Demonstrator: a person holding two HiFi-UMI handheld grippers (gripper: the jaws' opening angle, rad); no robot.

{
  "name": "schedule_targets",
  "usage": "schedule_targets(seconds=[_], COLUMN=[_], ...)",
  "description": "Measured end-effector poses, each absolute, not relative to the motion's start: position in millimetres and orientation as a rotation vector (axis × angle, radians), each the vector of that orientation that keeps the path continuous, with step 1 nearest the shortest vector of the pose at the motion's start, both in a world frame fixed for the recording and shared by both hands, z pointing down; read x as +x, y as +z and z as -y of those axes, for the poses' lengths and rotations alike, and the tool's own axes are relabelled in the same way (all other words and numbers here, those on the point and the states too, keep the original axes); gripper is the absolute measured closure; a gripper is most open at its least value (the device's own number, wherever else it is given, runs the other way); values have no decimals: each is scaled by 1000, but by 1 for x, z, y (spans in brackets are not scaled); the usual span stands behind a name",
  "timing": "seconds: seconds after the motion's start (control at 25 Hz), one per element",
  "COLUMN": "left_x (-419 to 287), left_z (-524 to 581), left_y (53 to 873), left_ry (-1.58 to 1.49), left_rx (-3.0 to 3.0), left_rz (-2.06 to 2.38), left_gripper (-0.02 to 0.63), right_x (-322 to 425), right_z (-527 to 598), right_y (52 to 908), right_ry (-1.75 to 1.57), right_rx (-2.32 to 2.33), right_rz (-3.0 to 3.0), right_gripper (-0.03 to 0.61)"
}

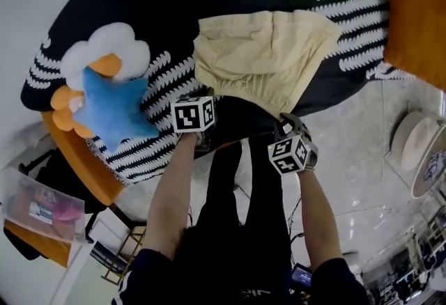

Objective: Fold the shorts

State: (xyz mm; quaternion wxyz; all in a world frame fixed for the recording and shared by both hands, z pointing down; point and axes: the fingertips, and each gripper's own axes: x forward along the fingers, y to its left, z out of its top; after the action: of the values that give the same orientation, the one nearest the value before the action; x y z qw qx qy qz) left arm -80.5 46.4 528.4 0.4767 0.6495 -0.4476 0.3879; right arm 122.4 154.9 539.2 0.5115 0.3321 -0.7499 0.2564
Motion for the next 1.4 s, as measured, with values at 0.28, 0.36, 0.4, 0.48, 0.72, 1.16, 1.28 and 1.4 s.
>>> schedule_targets(seconds=[0.28, 0.36, 0.4, 0.48, 0.72, 1.16, 1.28, 1.4], left_x=[-90, -88, -87, -86, -85, -79, -86, -94], left_z=[-98, -114, -121, -133, -176, -194, -193, -199], left_y=[521, 521, 522, 523, 536, 577, 580, 582], left_ry=[955, 964, 969, 983, 1036, 1211, 1234, 1149], left_rx=[1502, 1485, 1476, 1460, 1425, 1400, 1336, 1233], left_rz=[1082, 1073, 1069, 1057, 1019, 1059, 1133, 1176], left_gripper=[580, 578, 578, 578, 578, 568, 518, 422], right_x=[124, 127, 129, 131, 134, 140, 141, 139], right_z=[-183, -195, -200, -211, -246, -274, -273, -275], right_y=[527, 527, 526, 526, 536, 577, 586, 591], right_ry=[610, 597, 592, 589, 635, 676, 694, 775], right_rx=[729, 691, 673, 640, 592, 567, 581, 604], right_rz=[1788, 1781, 1777, 1771, 1727, 1678, 1659, 1644], right_gripper=[494, 495, 495, 495, 494, 492, 491, 441])
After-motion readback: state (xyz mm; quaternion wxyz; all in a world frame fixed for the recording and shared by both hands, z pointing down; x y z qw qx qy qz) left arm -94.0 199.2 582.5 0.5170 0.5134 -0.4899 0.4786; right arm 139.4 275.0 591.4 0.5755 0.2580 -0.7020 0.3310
